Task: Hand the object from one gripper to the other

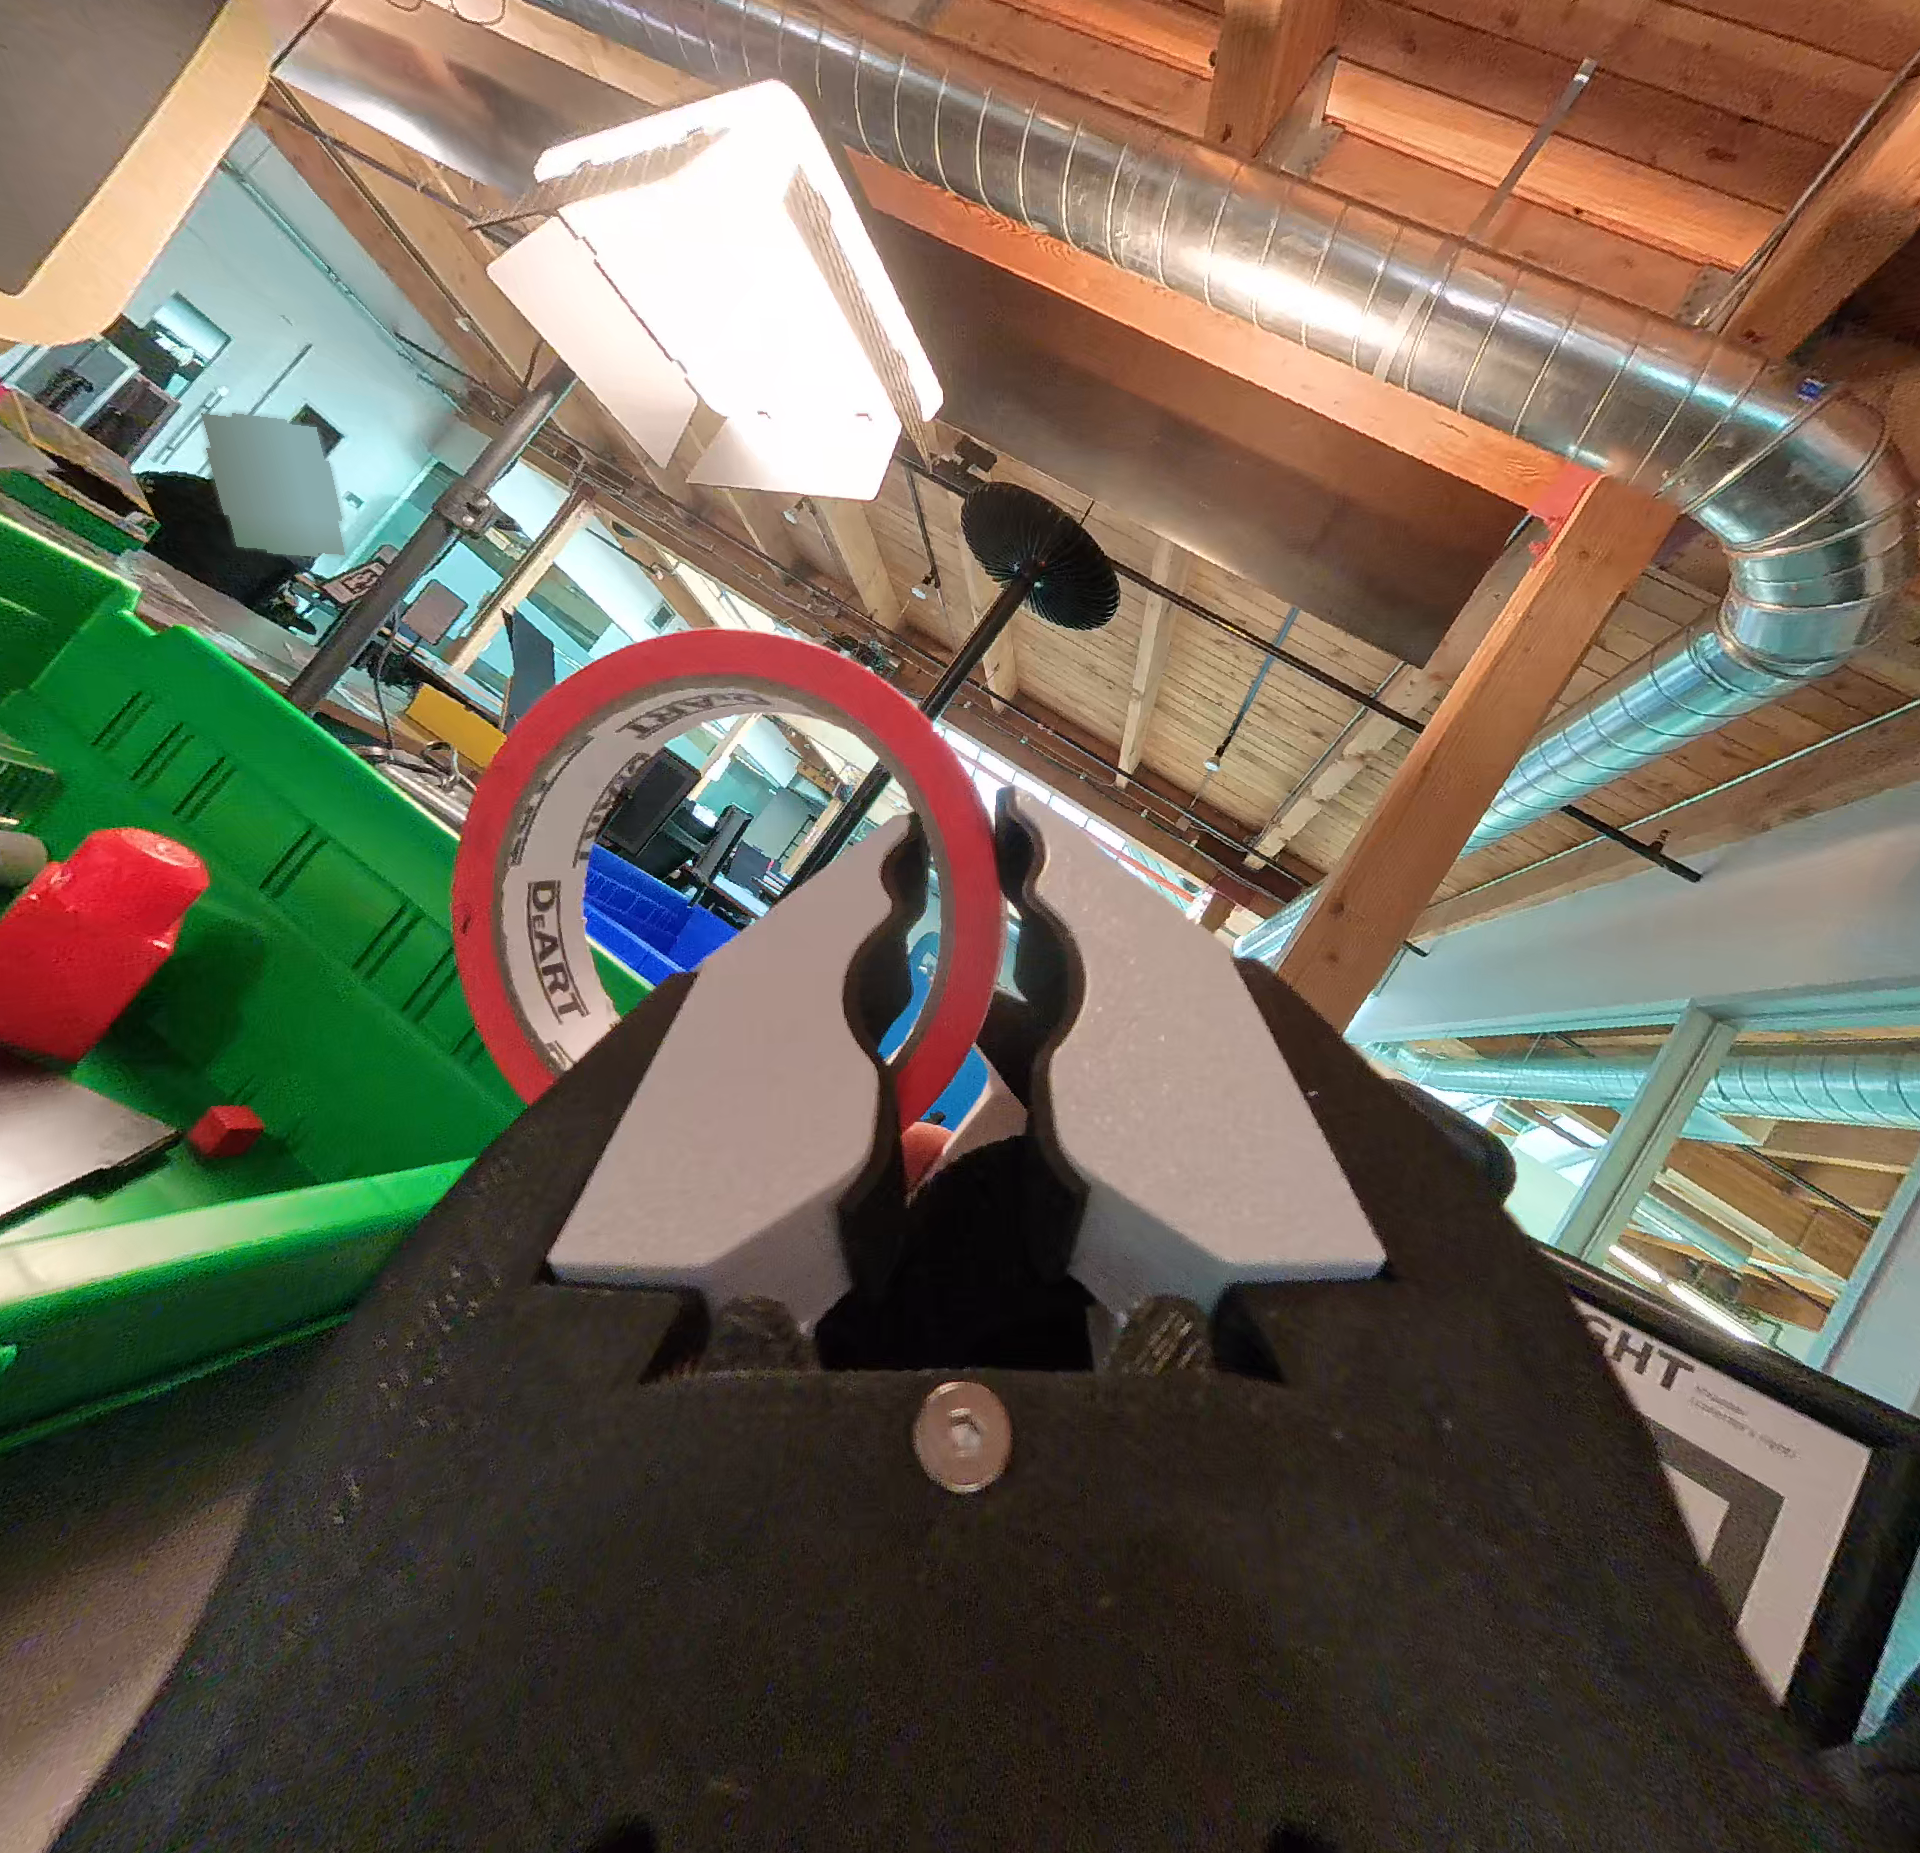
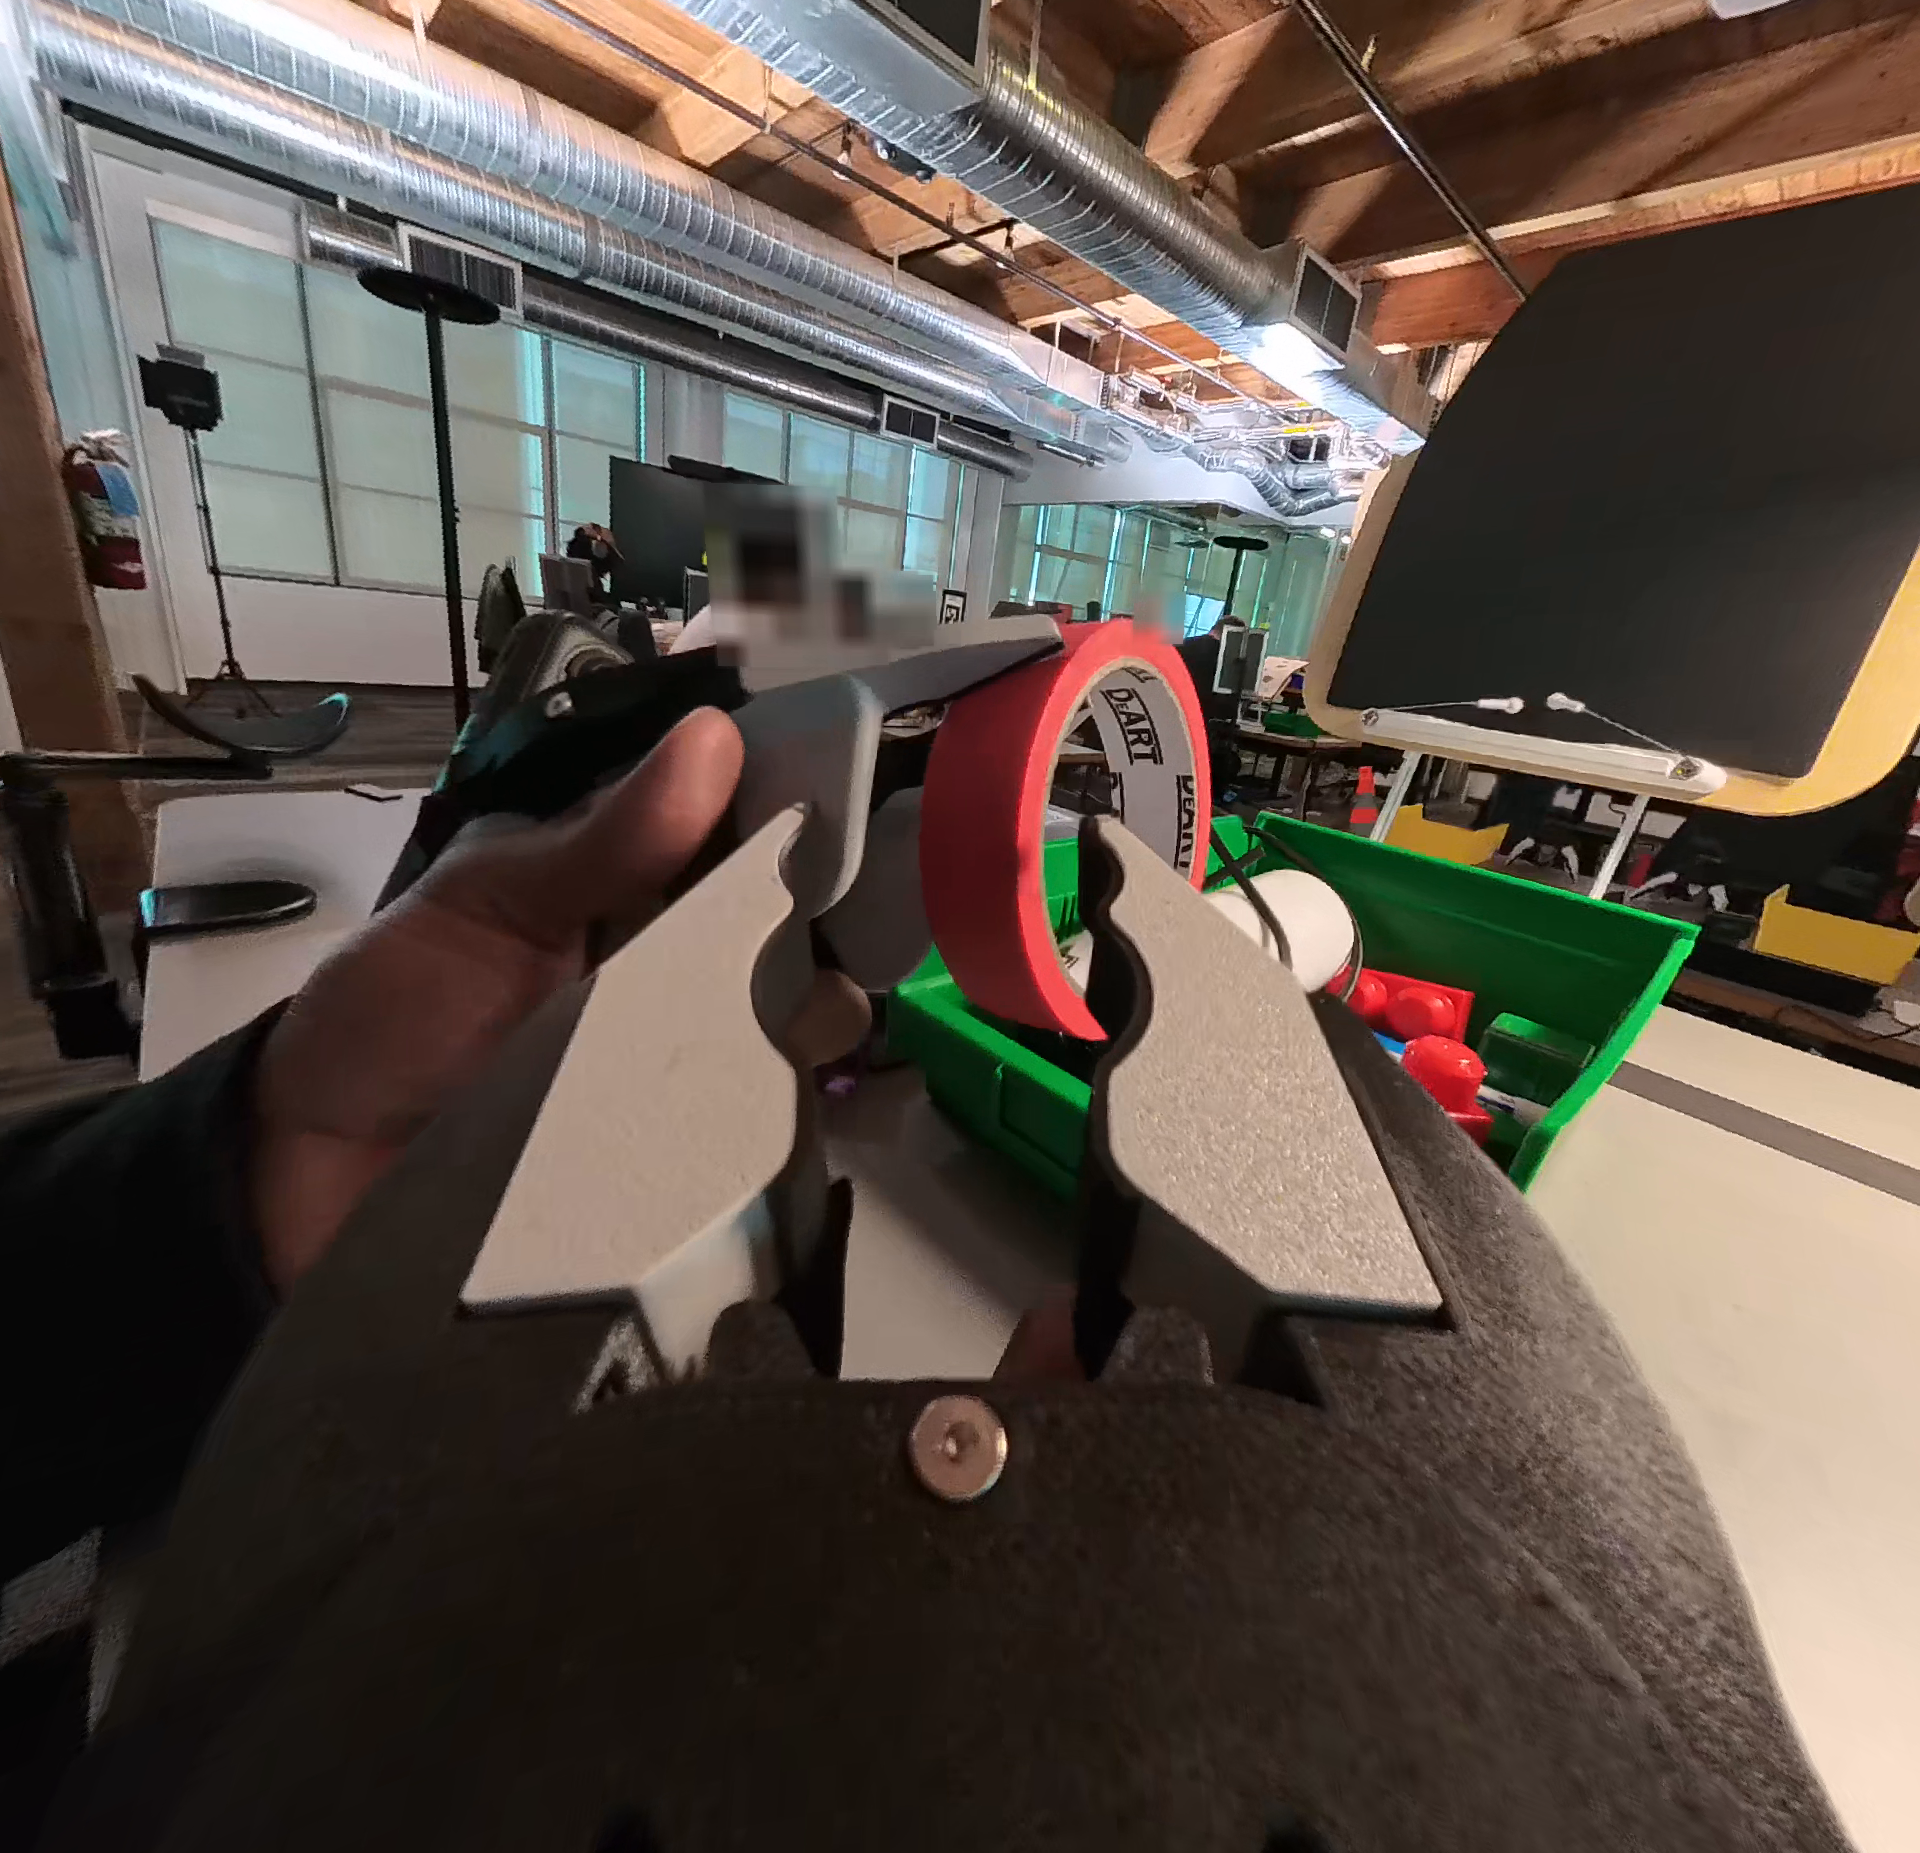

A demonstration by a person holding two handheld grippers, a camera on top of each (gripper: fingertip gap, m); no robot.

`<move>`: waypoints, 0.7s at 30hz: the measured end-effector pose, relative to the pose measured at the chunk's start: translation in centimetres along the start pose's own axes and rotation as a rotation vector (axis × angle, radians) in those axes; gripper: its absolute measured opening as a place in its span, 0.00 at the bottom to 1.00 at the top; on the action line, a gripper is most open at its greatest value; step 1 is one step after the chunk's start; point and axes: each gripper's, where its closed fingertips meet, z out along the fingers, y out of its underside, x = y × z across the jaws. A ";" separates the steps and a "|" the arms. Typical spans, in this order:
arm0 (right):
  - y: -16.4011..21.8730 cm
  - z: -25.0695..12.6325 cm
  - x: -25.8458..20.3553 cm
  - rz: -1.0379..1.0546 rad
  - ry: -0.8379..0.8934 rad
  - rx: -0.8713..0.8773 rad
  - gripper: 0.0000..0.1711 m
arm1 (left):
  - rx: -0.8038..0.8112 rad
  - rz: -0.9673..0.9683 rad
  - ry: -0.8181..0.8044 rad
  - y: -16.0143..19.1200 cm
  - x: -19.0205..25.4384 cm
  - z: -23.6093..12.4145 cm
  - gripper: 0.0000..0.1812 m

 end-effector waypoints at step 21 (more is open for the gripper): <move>1.4 -0.1 -0.1 -0.226 0.083 -0.087 0.27 | 0.052 -0.028 0.127 -0.3 2.4 -0.7 0.07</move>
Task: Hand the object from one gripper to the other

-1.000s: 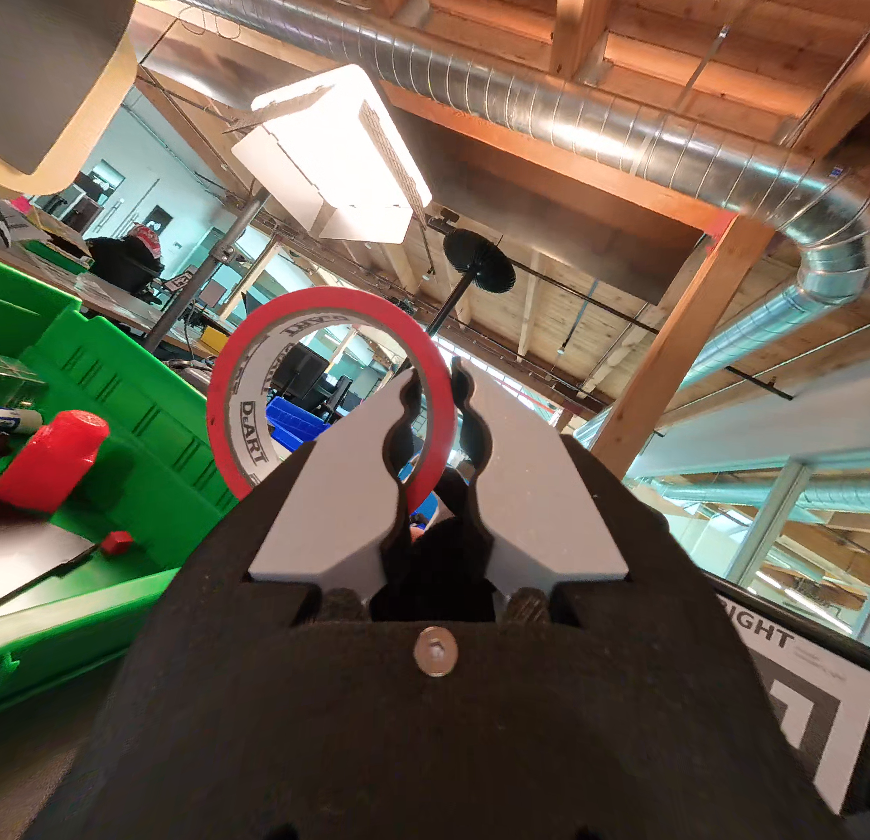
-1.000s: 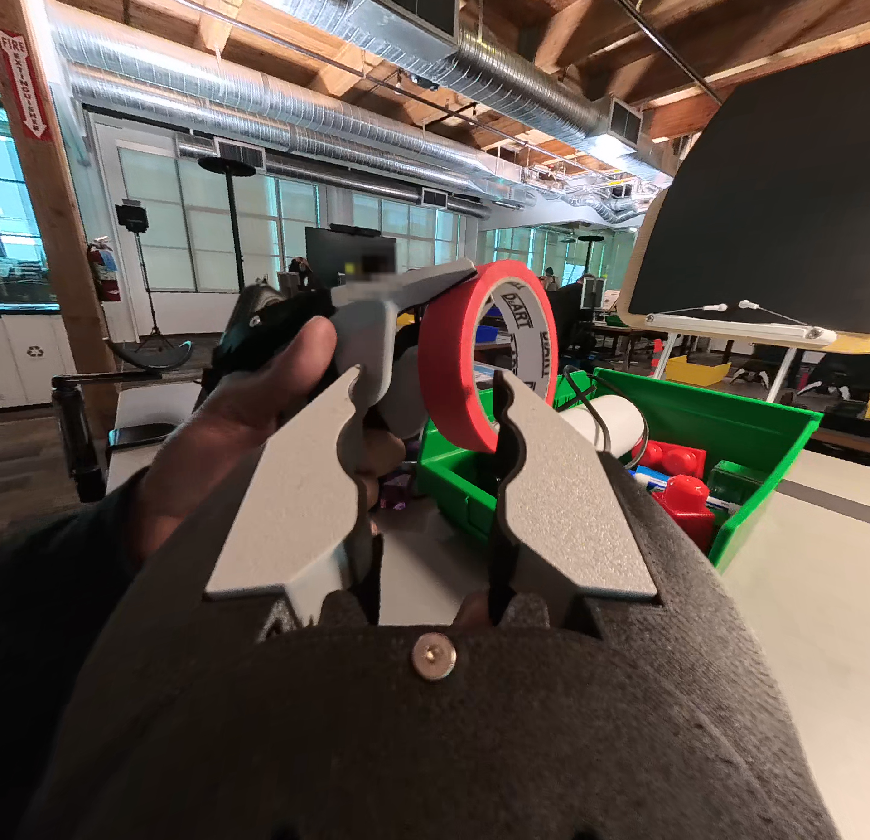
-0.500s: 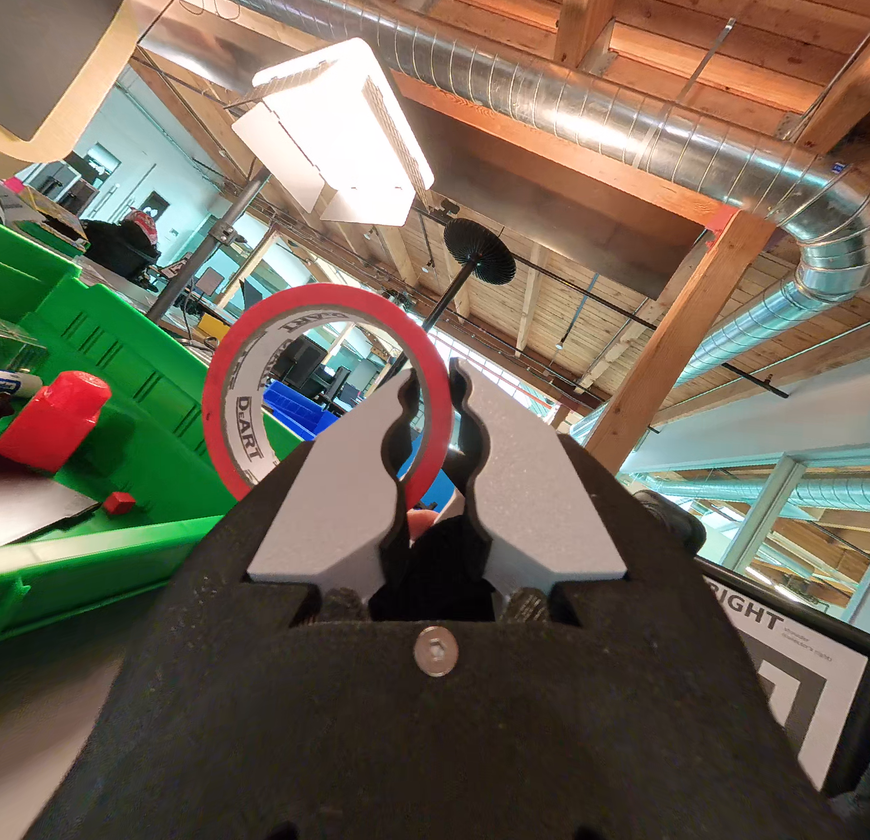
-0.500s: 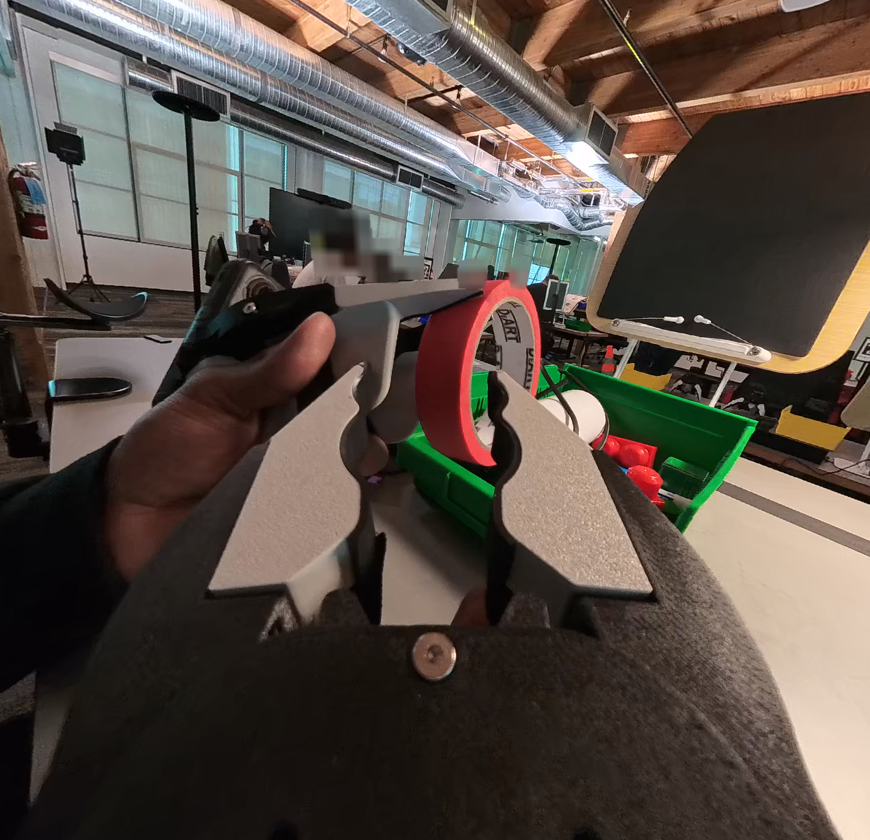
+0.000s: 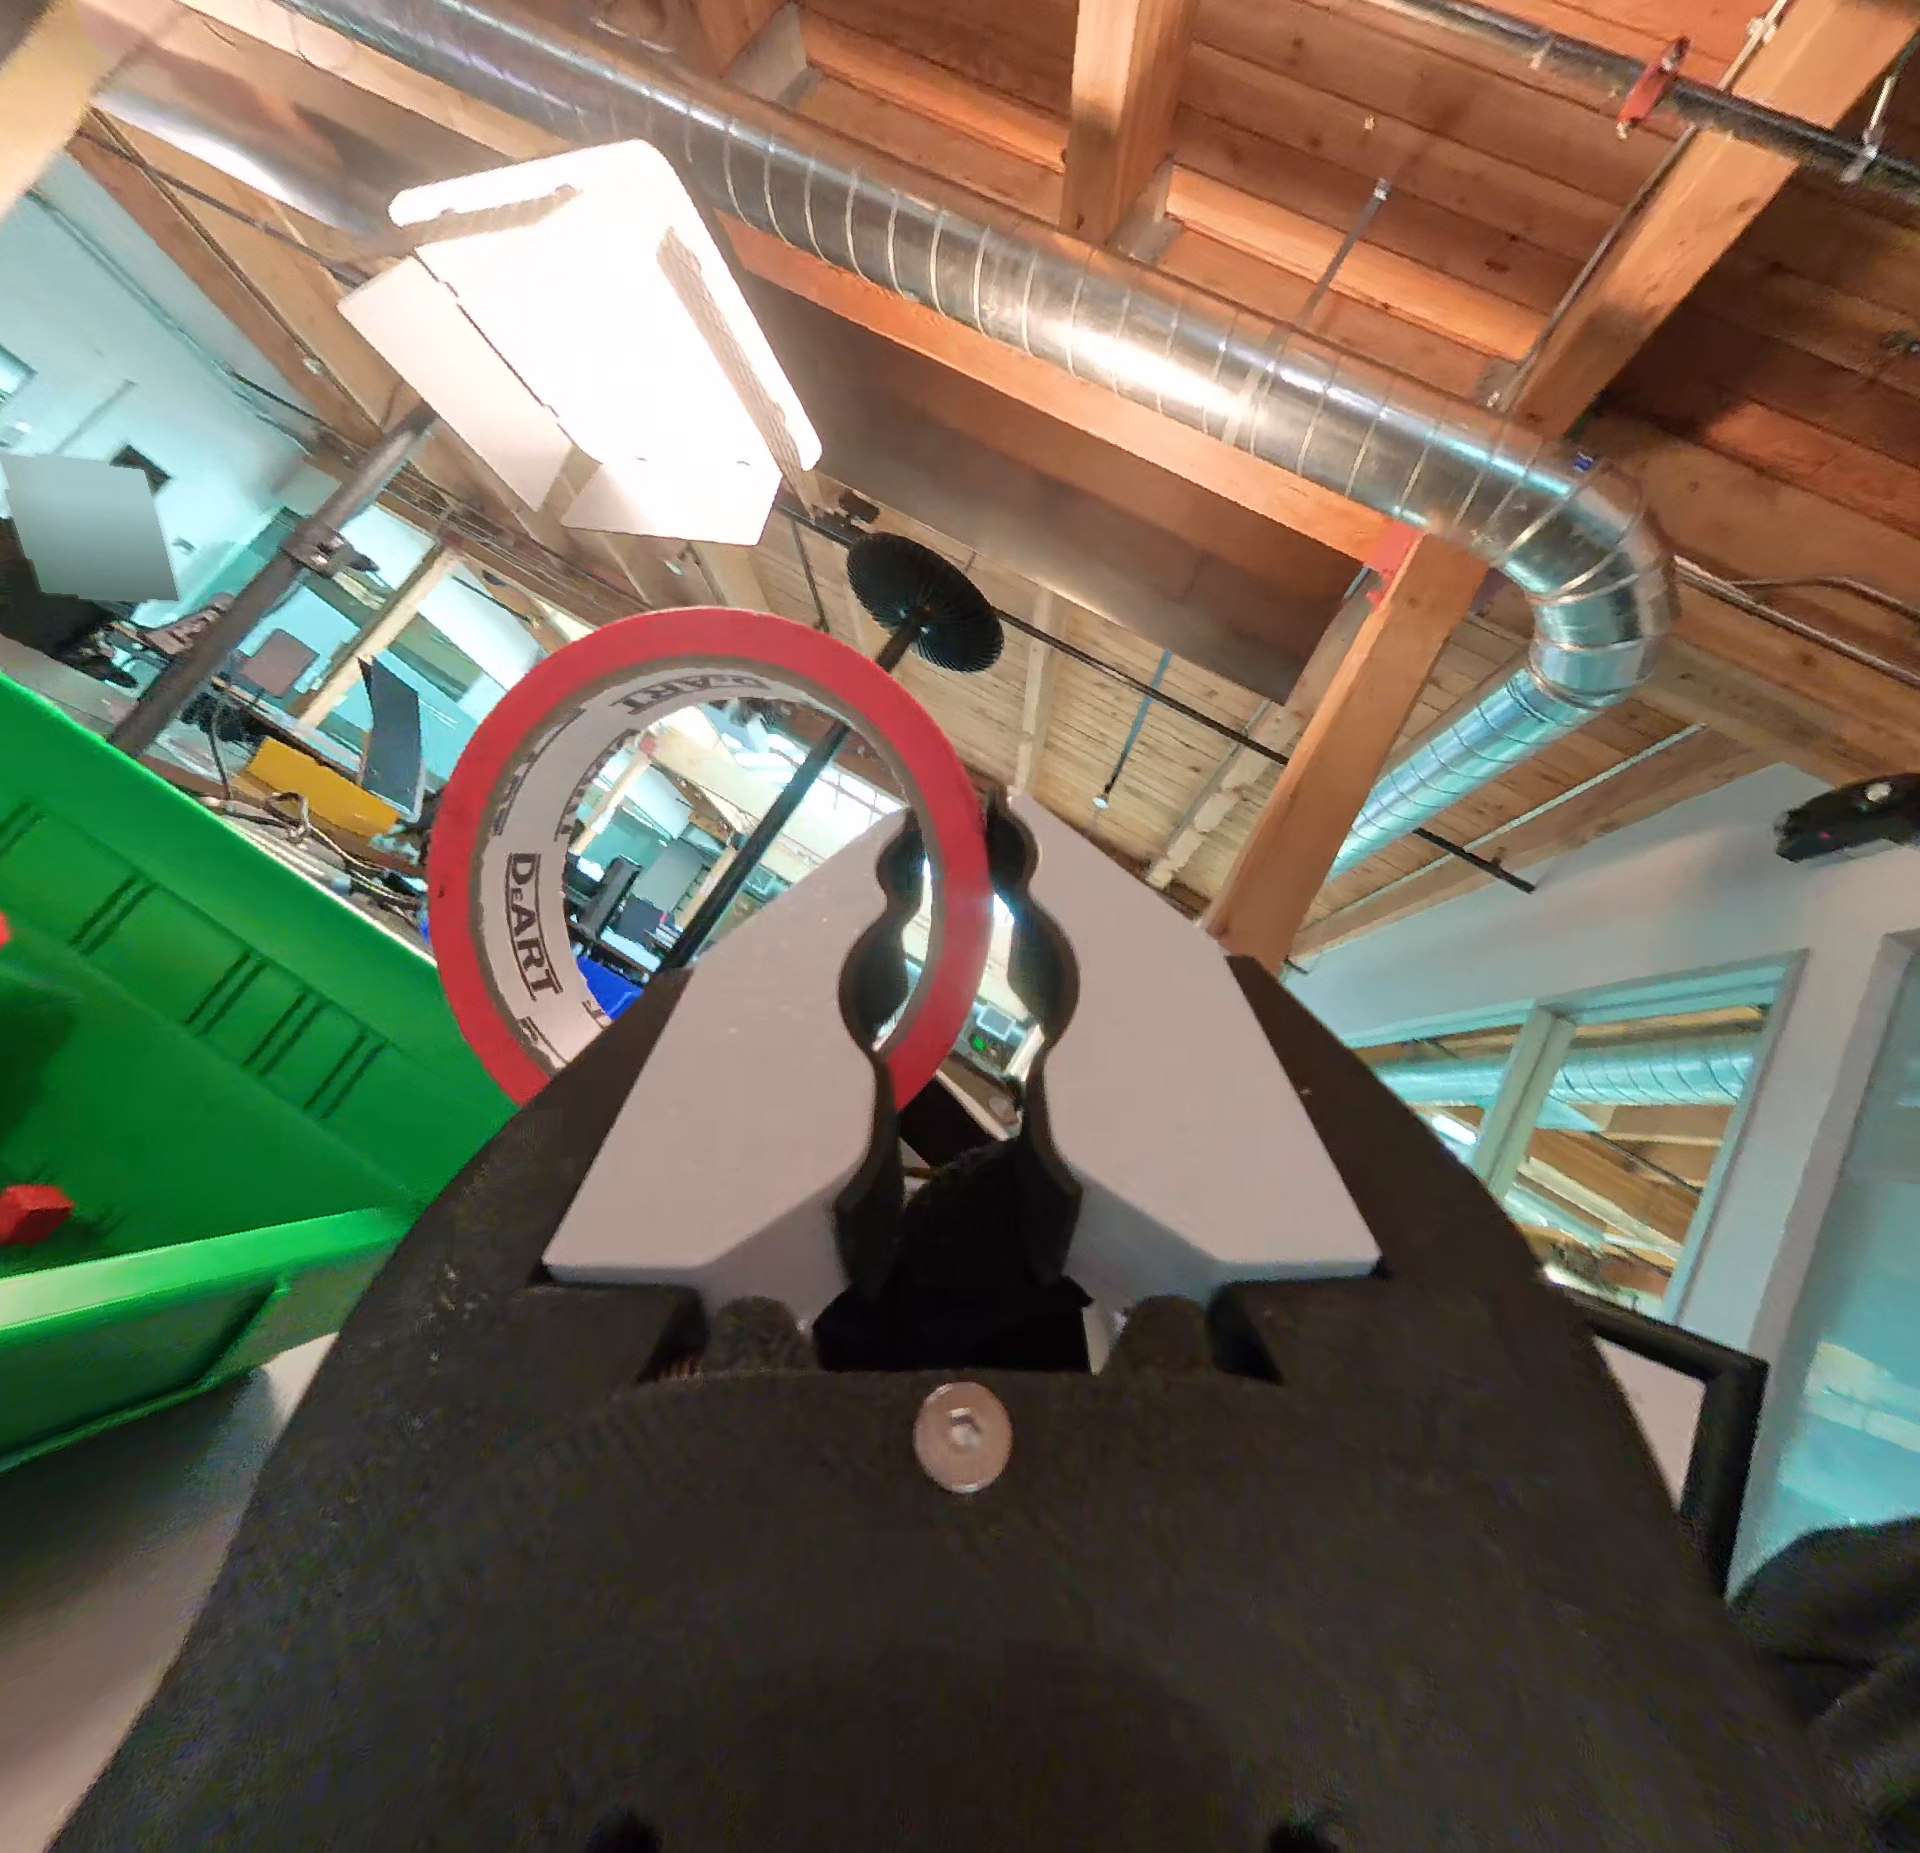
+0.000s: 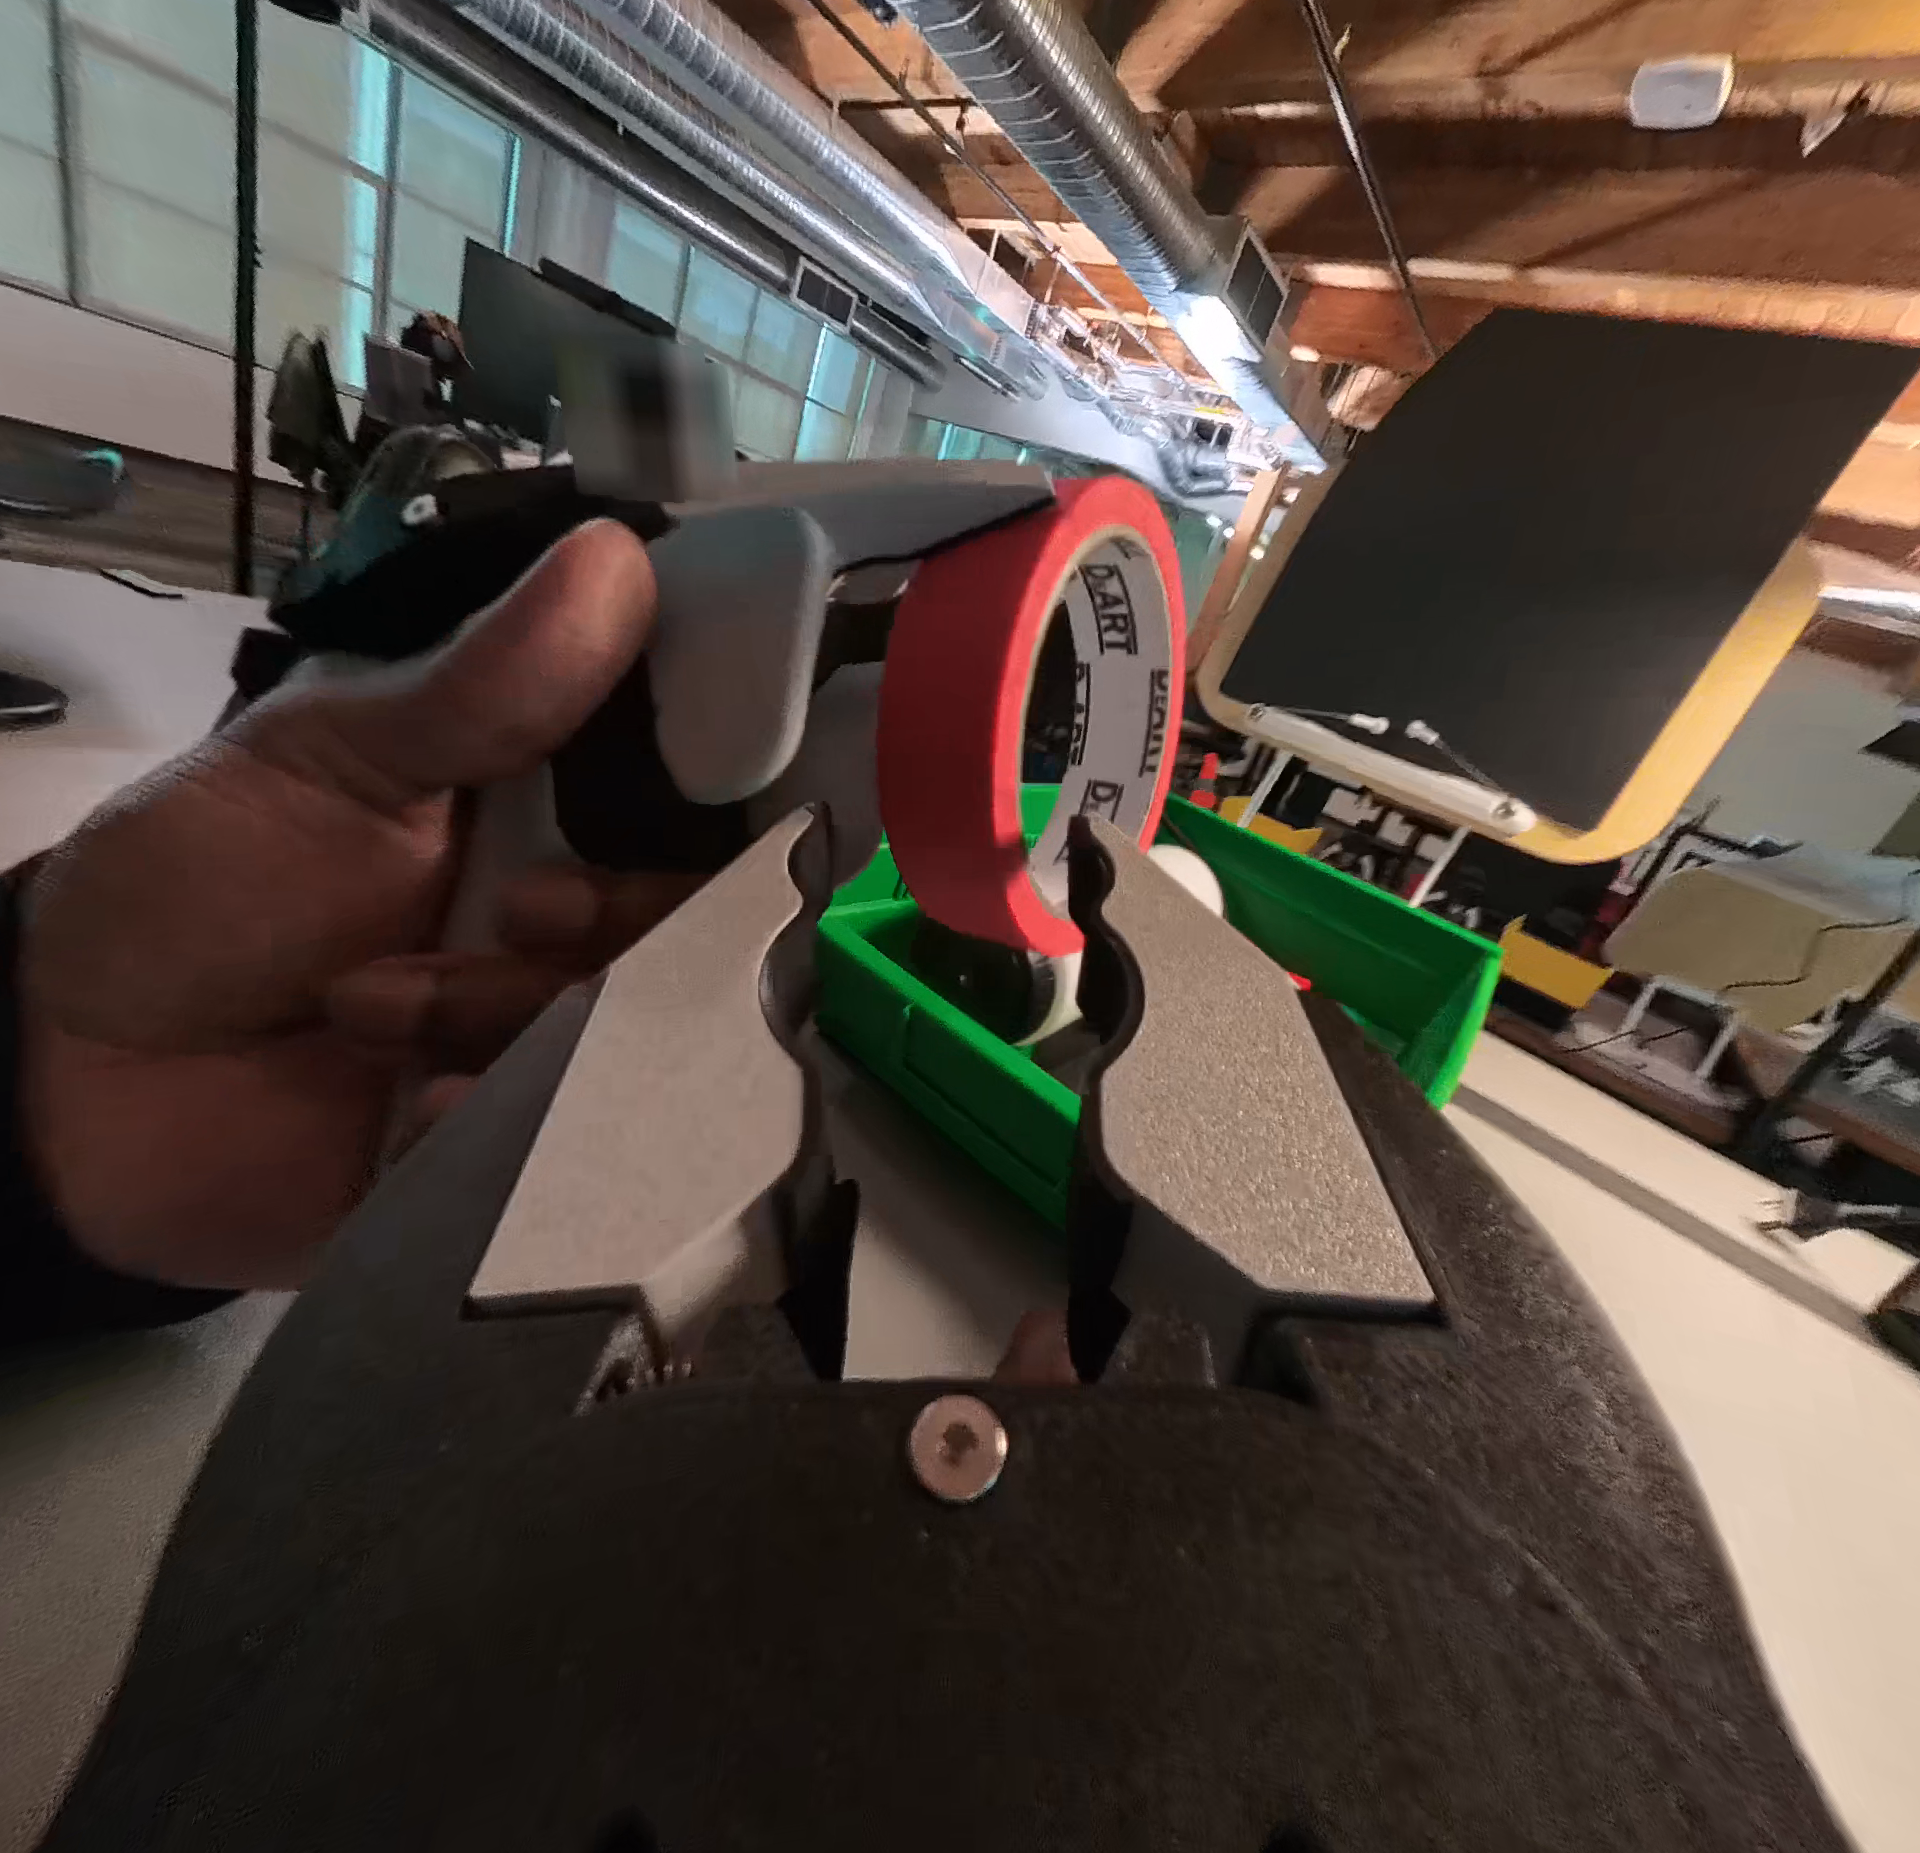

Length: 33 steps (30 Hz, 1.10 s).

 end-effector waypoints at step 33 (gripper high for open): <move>-0.7 -0.5 0.3 0.002 0.011 0.033 0.16 | -0.070 0.086 -0.007 1.4 0.8 0.5 0.09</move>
